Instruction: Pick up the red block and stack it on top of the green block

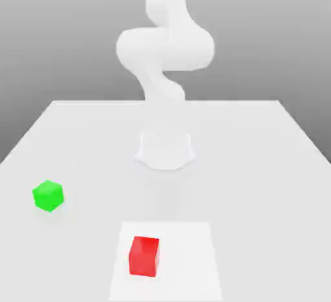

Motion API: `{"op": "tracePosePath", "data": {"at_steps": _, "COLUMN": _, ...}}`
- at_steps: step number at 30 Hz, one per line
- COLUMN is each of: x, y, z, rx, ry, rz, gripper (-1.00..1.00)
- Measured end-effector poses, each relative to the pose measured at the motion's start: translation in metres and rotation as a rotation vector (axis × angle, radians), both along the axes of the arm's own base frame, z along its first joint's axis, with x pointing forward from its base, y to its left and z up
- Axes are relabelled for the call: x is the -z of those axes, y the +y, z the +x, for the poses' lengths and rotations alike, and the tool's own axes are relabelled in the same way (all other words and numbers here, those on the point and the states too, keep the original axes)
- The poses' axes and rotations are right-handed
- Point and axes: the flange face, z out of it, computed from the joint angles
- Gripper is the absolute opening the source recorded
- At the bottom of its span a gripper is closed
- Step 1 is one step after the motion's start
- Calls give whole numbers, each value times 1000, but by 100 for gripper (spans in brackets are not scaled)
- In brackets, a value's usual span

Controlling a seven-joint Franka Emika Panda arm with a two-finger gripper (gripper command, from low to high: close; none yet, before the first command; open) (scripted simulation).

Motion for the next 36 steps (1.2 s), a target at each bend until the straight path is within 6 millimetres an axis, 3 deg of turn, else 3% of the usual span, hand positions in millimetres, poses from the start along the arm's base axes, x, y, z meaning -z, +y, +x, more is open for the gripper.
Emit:
{"op": "tracePosePath", "data": {"at_steps": 5, "x": 102, "y": -9, "z": 54, "rx": 24, "ry": 166, "rz": 10, "gripper": 0}}
{"op": "tracePosePath", "data": {"at_steps": 11, "x": 230, "y": -20, "z": 83, "rx": 53, "ry": 360, "rz": 22, "gripper": 0}}
{"op": "tracePosePath", "data": {"at_steps": 16, "x": 335, "y": -28, "z": 79, "rx": 78, "ry": 521, "rz": 33, "gripper": 0}}
{"op": "tracePosePath", "data": {"at_steps": 22, "x": 450, "y": -36, "z": 48, "rx": 108, "ry": 700, "rz": 45, "gripper": 0}}
{"op": "tracePosePath", "data": {"at_steps": 27, "x": 510, "y": -36, "z": 44, "rx": 110, "ry": 717, "rz": 46, "gripper": 0}}
{"op": "tracePosePath", "data": {"at_steps": 28, "x": 517, "y": -36, "z": 43, "rx": 110, "ry": 717, "rz": 46, "gripper": -100}}
{"op": "tracePosePath", "data": {"at_steps": 34, "x": 521, "y": -36, "z": 43, "rx": 110, "ry": 717, "rz": 46, "gripper": -100}}
{"op": "tracePosePath", "data": {"at_steps": 36, "x": 510, "y": -36, "z": 44, "rx": 110, "ry": 717, "rz": 46, "gripper": -100}}
